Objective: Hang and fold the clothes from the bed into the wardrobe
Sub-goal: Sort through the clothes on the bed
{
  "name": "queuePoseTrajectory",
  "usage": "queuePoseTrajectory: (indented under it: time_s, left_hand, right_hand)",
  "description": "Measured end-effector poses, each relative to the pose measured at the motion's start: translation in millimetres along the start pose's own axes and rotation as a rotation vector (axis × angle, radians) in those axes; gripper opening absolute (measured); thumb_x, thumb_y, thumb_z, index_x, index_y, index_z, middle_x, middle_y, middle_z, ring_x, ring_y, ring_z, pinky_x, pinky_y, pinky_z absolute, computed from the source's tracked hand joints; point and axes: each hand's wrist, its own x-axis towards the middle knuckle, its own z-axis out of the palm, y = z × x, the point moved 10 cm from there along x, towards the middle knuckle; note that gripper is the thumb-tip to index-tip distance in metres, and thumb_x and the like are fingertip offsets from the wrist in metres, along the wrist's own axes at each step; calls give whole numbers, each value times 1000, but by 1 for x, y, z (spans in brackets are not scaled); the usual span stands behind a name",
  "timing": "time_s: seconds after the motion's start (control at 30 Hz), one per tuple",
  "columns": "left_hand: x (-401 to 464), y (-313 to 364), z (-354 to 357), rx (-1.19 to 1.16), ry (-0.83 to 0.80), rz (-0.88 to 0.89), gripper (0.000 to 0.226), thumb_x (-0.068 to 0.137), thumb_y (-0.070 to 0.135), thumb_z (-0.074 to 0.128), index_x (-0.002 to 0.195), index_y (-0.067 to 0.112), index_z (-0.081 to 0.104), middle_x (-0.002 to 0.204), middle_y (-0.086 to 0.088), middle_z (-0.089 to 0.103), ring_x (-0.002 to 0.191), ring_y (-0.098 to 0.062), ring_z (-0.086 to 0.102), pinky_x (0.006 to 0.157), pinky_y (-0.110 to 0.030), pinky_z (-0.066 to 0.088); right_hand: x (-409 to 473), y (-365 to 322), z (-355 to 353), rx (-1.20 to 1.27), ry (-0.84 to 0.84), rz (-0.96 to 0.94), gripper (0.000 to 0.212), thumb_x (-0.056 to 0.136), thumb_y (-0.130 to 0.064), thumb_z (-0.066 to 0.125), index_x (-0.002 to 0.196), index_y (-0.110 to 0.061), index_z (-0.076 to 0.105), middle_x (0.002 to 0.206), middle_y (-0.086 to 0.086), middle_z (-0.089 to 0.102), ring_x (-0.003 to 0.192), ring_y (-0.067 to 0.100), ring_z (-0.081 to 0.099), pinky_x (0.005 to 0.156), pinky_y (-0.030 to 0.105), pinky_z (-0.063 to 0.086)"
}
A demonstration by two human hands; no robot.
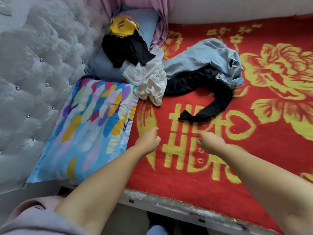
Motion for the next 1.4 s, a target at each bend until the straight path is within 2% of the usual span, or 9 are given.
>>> queuePoseTrajectory:
  time_s: [0.1,0.3,0.43,0.53,0.73,0.9,1.03,1.2,1.4]
  left_hand:
    - [47,-23,15,38,-37,-37,56,95,21,40,148,21,24,111,-25,62,99,-40,59,75,-41,47]
    - [170,-61,39,133,-60,11,59,94,18,39,150,20,22,123,-16,57,104,-35,57,77,-40,46]
    - [249,-81,45,242,-18,107,58,93,17,41,149,20,24,141,-12,39,125,-30,42,94,-45,44]
    - [291,-85,38,428,62,211,62,92,16,46,149,19,23,147,-13,31,133,-30,31,100,-44,38]
    - [356,-65,36,714,194,486,73,86,4,43,152,20,16,159,-13,0,147,-26,-1,116,-43,13]
    - [402,-54,21,501,235,443,40,91,16,46,130,9,46,140,-12,38,121,-33,41,94,-44,36]
    - [407,-55,6,301,317,380,24,96,22,41,108,6,55,112,-15,55,104,-35,50,78,-42,37]
    - [354,-86,34,326,227,311,27,99,34,43,103,8,51,104,-16,60,98,-38,57,66,-38,33]
    - [231,-102,72,345,-20,359,18,95,30,47,103,14,52,107,-9,60,100,-33,58,69,-36,37]
  right_hand:
    - [47,-11,31,81,-31,-15,39,101,-31,36,136,-17,41,130,7,50,95,22,58,60,30,47]
    - [154,-41,99,81,-25,-71,42,100,-32,38,140,-19,39,139,6,41,124,25,43,89,41,50]
    - [225,-72,136,-14,46,-236,51,97,-36,42,146,-23,33,155,4,26,143,23,22,117,40,19]
    - [249,-79,144,-53,185,-336,52,97,-40,38,146,-23,36,156,3,27,146,21,17,119,42,2]
    - [245,-74,140,-46,505,-376,52,90,-35,39,136,-15,54,145,5,47,135,24,42,115,47,21]
    - [244,-75,135,-47,540,-399,51,89,-33,42,135,-16,54,145,5,47,135,25,42,114,47,23]
    - [241,-77,133,-48,565,-401,51,88,-33,42,135,-16,55,144,5,48,135,24,43,114,46,21]
    - [243,-78,135,-50,522,-376,54,89,-35,37,136,-16,53,145,5,47,135,24,42,114,45,19]
    - [243,-84,133,25,71,-174,68,94,-36,44,153,-27,12,161,-5,10,148,13,6,120,41,3]
